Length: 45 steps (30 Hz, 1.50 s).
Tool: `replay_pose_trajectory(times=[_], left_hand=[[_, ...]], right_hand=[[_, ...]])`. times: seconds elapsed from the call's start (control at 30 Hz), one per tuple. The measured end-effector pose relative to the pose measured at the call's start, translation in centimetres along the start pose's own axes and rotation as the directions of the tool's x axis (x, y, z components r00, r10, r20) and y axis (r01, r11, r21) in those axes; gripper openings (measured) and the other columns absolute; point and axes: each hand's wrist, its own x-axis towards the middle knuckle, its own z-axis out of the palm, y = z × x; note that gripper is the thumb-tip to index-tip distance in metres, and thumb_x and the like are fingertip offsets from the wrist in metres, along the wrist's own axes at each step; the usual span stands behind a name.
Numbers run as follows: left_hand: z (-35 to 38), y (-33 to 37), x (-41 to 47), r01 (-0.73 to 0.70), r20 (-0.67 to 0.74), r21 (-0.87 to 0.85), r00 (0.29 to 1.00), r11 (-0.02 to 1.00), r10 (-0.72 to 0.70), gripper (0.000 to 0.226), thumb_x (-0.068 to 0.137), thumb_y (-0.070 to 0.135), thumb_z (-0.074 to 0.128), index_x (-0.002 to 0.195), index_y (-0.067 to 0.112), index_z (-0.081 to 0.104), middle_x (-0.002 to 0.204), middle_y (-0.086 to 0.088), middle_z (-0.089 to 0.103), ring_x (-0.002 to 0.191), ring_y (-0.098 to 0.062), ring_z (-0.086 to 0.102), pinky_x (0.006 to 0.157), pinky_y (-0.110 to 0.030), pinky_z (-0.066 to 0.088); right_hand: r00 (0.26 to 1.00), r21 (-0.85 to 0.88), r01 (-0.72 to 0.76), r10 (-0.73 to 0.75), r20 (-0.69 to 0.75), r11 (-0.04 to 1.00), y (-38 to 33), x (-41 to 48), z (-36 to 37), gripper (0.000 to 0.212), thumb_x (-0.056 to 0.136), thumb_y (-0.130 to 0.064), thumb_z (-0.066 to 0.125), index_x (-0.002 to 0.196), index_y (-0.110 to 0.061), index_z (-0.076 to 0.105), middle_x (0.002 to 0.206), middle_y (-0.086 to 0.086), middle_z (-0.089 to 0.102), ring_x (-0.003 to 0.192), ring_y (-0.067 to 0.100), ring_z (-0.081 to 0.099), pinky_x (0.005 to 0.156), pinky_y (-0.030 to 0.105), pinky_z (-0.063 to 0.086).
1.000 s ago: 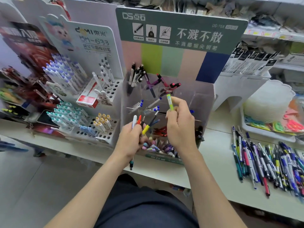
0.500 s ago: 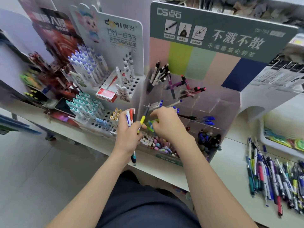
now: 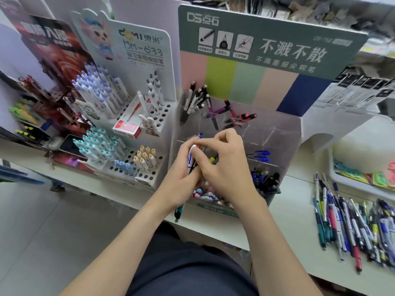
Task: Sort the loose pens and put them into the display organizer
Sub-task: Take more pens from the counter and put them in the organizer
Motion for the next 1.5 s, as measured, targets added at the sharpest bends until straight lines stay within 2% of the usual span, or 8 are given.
replay_pose_trajectory(times=[0.23,0.4,0.63,0.73,0.83,1.03,1.27,1.5], left_hand=[[1.3,1.5,0.6,-0.026,0.134,0.078,0.991,0.997,0.015,0.047,0.11,0.012,0.054,0.144,0.043,0.047,0.087,0.001,0.065,0.066,-0.022,0.045,0.063,-0.041,0.041],[1.9,2.1,0.9,-0.03,0.223,0.05,0.975,0.998,0.019,0.06,0.105,-0.006,0.047,0.149,0.036,0.044,0.065,0.019,0.058,0.056,-0.011,0.039,0.054,-0.022,0.038],[1.7,2.3,1.9,-0.05,0.232,0.083,0.972,0.995,0.029,0.013,0.107,0.0,0.055,0.116,0.009,0.055,0.075,0.013,0.058,0.063,-0.003,0.053,0.06,-0.018,0.045],[1.2,1.6,1.8,-0.036,0.231,0.104,0.973,0.994,0.011,0.002,0.108,0.004,0.055,0.11,0.004,0.055,0.078,-0.009,0.065,0.06,-0.017,0.053,0.056,-0.022,0.046],[1.1,0.5,1.5,0.004,0.108,0.043,0.994,0.999,-0.009,0.011,0.111,0.008,0.052,0.121,0.01,0.056,0.089,-0.014,0.069,0.055,-0.017,0.046,0.052,-0.022,0.041],[0.3,-0.1,2.1,0.038,-0.121,-0.136,0.991,0.99,-0.055,0.021,0.113,0.018,0.05,0.132,0.019,0.059,0.097,-0.004,0.069,0.059,-0.016,0.043,0.052,-0.027,0.036],[0.0,0.5,2.5,0.104,-0.105,-0.516,0.977,0.85,-0.184,0.027,0.113,0.013,0.045,0.139,0.01,0.053,0.096,-0.006,0.063,0.061,-0.013,0.045,0.051,-0.023,0.039],[0.0,0.8,2.7,0.11,-0.076,-0.544,0.981,0.832,-0.179,0.031,0.114,0.014,0.043,0.141,0.005,0.056,0.101,-0.008,0.066,0.075,-0.017,0.059,0.069,-0.032,0.054]], right_hand=[[0.997,-0.151,-0.066,0.071,0.027,0.986,0.9,-0.6,-3.1,0.024,0.091,-0.061,0.066,0.115,-0.055,0.069,0.115,-0.015,0.045,0.109,0.018,0.032,0.089,0.036,0.025],[0.995,-0.168,-0.026,0.042,0.095,0.985,1.7,-0.6,-4.5,0.029,0.089,-0.067,0.063,0.112,-0.05,0.067,0.113,-0.02,0.049,0.114,0.019,0.035,0.096,0.042,0.029],[0.992,0.176,-0.055,0.074,-0.104,0.983,1.3,-0.5,-3.6,0.01,0.099,-0.039,0.064,0.108,-0.041,0.065,0.114,-0.019,0.064,0.12,0.016,0.05,0.102,0.048,0.041],[0.906,0.601,0.007,0.25,-0.342,0.799,1.0,0.5,-4.2,0.013,0.11,-0.012,0.047,0.12,-0.011,0.055,0.099,0.0,0.074,0.099,0.021,0.073,0.088,0.039,0.056],[0.839,0.721,0.086,0.341,-0.425,0.688,1.5,1.4,-5.6,0.02,0.116,-0.018,0.035,0.133,-0.015,0.045,0.083,0.003,0.063,0.08,0.035,0.075,0.075,0.043,0.063],[0.923,0.342,-0.103,0.218,-0.316,0.934,3.2,1.1,-3.8,0.037,0.109,-0.021,0.052,0.142,-0.029,0.067,0.102,-0.015,0.072,0.072,0.004,0.059,0.069,0.025,0.05],[0.989,-0.357,-0.043,0.091,0.117,0.933,2.6,3.7,-3.8,0.025,0.103,-0.024,0.061,0.121,-0.029,0.078,0.11,-0.002,0.077,0.101,0.028,0.069,0.084,0.045,0.061],[0.999,-0.092,-0.009,0.012,0.036,0.996,2.6,6.2,-2.9,0.034,0.096,-0.008,0.071,0.129,-0.014,0.074,0.111,0.001,0.077,0.097,0.017,0.07,0.097,0.041,0.06]])
